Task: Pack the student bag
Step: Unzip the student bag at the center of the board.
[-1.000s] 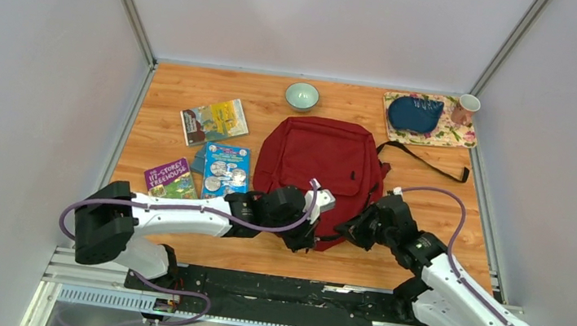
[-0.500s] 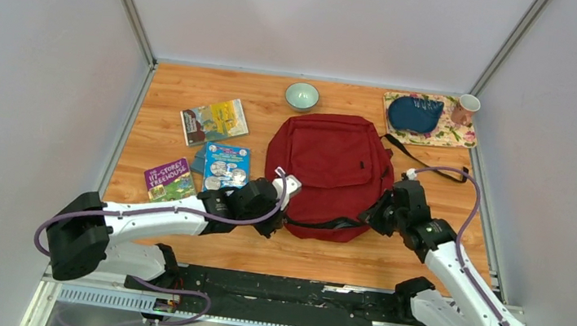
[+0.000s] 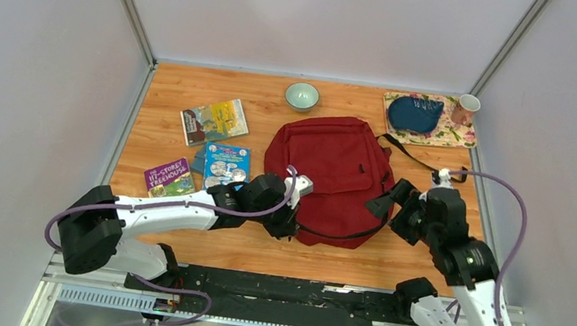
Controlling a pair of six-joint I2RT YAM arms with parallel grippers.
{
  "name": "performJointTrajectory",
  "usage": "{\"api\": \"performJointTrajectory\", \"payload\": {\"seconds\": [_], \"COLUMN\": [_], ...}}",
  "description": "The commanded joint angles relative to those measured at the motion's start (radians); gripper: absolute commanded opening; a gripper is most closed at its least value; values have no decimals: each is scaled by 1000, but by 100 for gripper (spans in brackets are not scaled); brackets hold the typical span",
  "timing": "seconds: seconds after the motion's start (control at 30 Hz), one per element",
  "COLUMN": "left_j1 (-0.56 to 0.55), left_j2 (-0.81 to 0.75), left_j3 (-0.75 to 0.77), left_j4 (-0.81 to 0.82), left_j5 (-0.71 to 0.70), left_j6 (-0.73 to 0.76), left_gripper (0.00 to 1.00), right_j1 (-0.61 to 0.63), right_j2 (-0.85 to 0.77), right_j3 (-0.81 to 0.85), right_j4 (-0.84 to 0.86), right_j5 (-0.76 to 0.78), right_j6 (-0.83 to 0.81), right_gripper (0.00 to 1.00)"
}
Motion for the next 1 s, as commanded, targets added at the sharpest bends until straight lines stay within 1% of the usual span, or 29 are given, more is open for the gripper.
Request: {"api": "performJointTrajectory", "payload": {"seconds": [0.0,0.07,0.1,0.13,0.17,0.2,0.3,0.43,0.5,0.67,0.8,0.87,0.93,0.97], "left_j1": [0,-9,-14,-22,-26,-29,-43,-54,-55,-63,-65,-66,-68,-71], "left_j2": [32,43,54,58,63,77,109,141,154,166,166,166,164,161], "left_j3": [77,92,104,109,115,127,161,200,220,243,243,247,247,247], "left_j4": [67,71,74,85,88,88,91,91,90,82,82,81,81,82], "left_j5": [90,97,97,98,101,106,120,132,137,135,130,132,135,137], "left_j6": [-27,-29,-29,-29,-30,-30,-26,-18,-17,-7,-4,-1,6,9], "left_gripper": [0,0,0,0,0,0,0,0,0,0,0,0,0,0], "right_j1": [-4,-2,2,7,21,27,59,87,102,143,199,232,243,248], "right_j2": [-153,-184,-210,-228,-242,-273,-302,-289,-276,-184,-106,-71,-26,-14], "right_j3": [-96,-185,-215,-267,-286,-301,-343,-354,-367,-378,-386,-392,-401,-403], "right_j4": [-63,-16,39,66,87,116,158,172,211,258,365,396,445,459], "right_j5": [-219,-282,-330,-339,-339,-317,-271,-229,-221,-192,-180,-163,-154,-148], "right_j6": [266,363,445,492,526,602,697,774,794,819,827,839,841,839], "right_gripper": [95,95,95,95,95,95,95,96,96,96,95,93,83,74]}}
